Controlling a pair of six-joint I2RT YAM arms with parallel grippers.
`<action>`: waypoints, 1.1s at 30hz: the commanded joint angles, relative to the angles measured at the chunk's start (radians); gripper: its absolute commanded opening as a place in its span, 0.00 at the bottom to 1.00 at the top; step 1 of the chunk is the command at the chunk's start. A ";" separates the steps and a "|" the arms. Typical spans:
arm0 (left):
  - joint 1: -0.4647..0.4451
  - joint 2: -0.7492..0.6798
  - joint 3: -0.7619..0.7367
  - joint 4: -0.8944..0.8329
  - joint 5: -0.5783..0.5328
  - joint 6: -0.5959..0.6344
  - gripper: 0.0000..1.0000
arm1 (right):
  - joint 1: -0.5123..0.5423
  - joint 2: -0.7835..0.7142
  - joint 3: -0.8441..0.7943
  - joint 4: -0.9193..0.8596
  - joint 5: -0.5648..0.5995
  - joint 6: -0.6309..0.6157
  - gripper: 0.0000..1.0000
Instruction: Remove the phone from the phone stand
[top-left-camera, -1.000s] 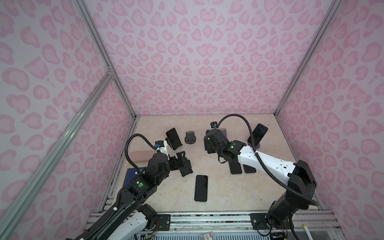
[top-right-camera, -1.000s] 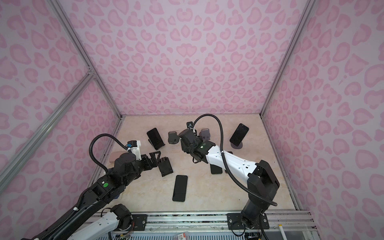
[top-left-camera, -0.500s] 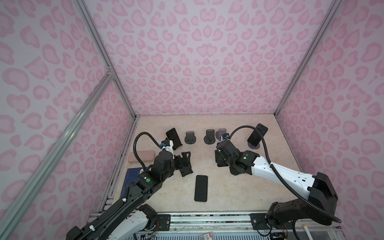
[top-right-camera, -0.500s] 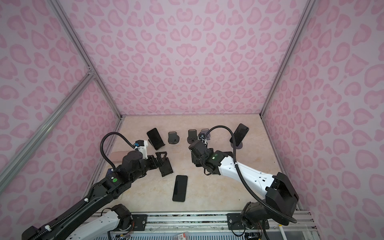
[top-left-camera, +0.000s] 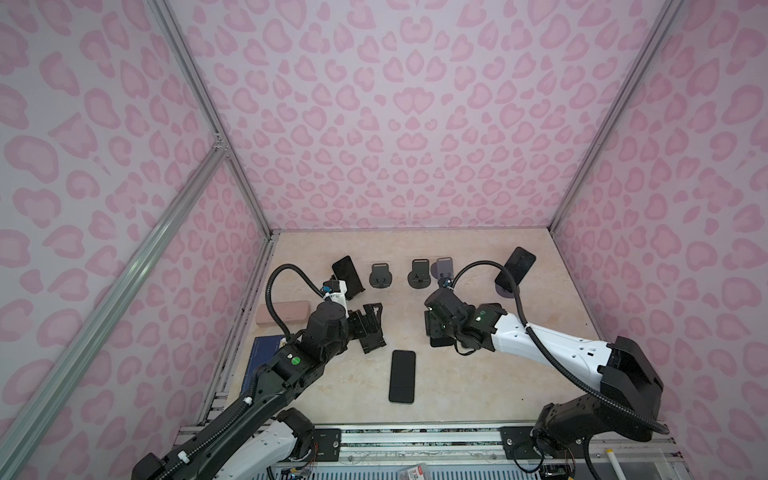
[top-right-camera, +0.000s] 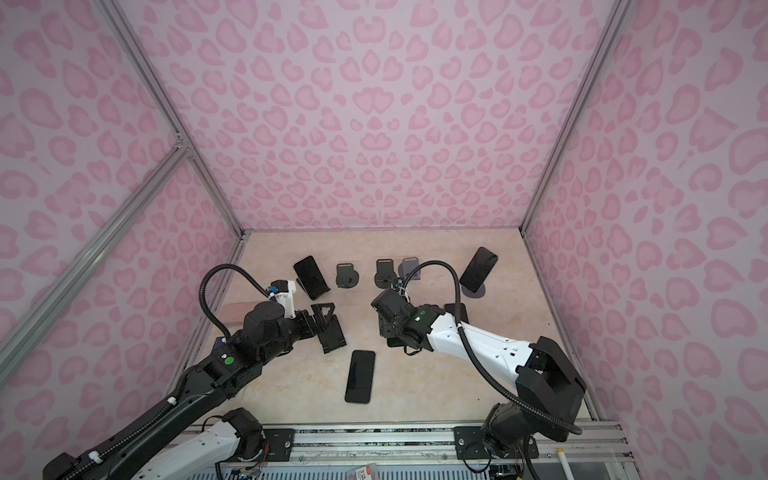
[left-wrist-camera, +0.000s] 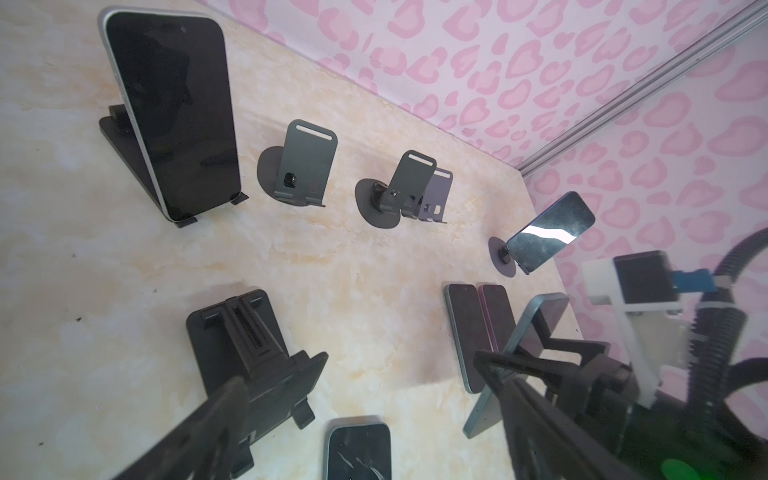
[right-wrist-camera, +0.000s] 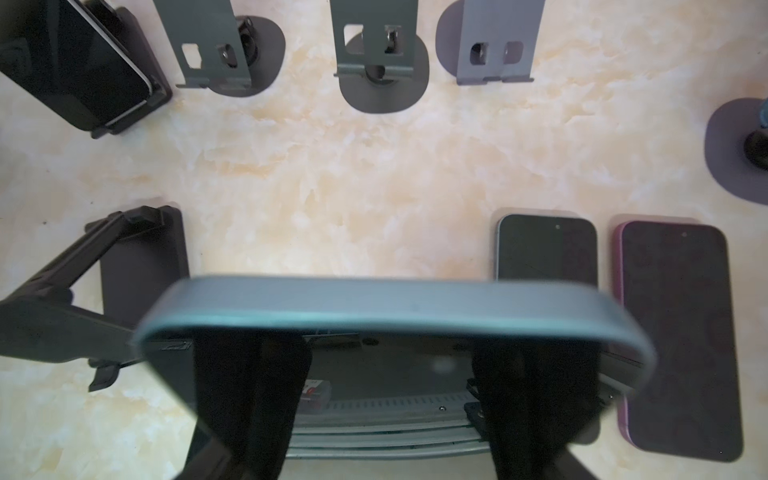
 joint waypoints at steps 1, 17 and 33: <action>0.001 -0.011 -0.004 0.012 -0.021 0.004 0.98 | 0.001 0.036 0.006 -0.001 0.011 0.025 0.68; 0.001 -0.005 0.004 -0.008 -0.031 0.013 0.98 | -0.065 0.193 -0.009 0.078 -0.096 -0.001 0.68; 0.000 0.010 0.019 -0.010 -0.017 -0.016 0.98 | -0.089 0.249 -0.063 0.138 -0.057 0.008 0.69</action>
